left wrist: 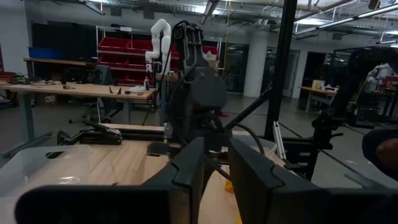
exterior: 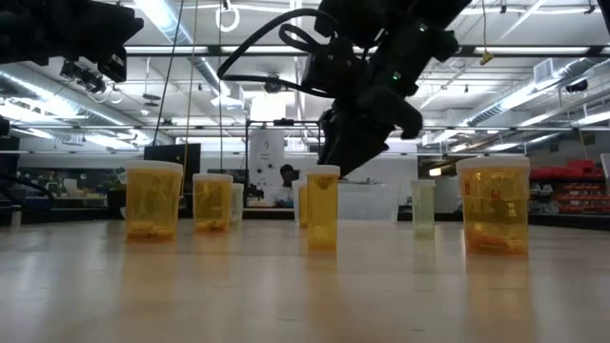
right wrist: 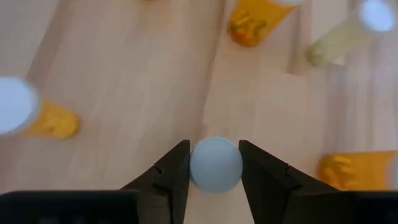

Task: Pick and place medicine bottles into bin by pill shape (circle, oval)
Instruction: Put the middle yellow pill bottle into the top transparent bin

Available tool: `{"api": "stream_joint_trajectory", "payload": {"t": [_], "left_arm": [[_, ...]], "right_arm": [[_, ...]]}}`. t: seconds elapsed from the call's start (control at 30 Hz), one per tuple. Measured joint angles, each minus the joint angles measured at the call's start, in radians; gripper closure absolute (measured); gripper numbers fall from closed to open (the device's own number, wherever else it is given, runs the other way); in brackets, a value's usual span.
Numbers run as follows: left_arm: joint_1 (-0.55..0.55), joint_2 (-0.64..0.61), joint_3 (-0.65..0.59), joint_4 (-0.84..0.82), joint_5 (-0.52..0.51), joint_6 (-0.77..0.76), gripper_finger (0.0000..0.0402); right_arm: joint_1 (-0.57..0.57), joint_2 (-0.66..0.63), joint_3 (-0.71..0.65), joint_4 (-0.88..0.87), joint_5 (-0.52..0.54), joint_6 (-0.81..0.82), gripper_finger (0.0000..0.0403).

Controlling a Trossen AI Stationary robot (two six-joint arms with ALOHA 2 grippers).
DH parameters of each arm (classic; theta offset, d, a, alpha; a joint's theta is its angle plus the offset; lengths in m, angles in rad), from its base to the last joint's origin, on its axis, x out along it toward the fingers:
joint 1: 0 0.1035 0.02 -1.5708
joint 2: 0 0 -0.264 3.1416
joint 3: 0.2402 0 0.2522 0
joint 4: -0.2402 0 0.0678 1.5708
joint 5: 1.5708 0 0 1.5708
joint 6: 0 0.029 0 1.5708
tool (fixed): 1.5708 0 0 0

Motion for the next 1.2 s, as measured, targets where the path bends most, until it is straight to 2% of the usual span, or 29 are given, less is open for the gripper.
{"api": "stream_joint_trajectory", "payload": {"t": [0.5,0.7,0.97,1.2], "left_arm": [[0.000,0.000,0.000,0.000,0.000,0.000,0.0318],[0.000,0.000,0.000,0.000,0.000,0.000,0.0323],[0.000,0.000,0.000,0.000,0.000,0.000,0.0315],[0.000,0.000,0.000,0.000,0.000,0.000,0.0323]], "right_arm": [[-0.087,0.000,0.253,-0.247,-0.023,-0.061,0.0263],[-0.152,-0.001,0.328,-0.291,-0.023,-0.090,0.0263],[-0.274,-0.001,0.346,-0.297,-0.033,-0.120,0.0263],[-0.401,-0.001,0.346,-0.296,-0.056,-0.115,0.0263]]}}
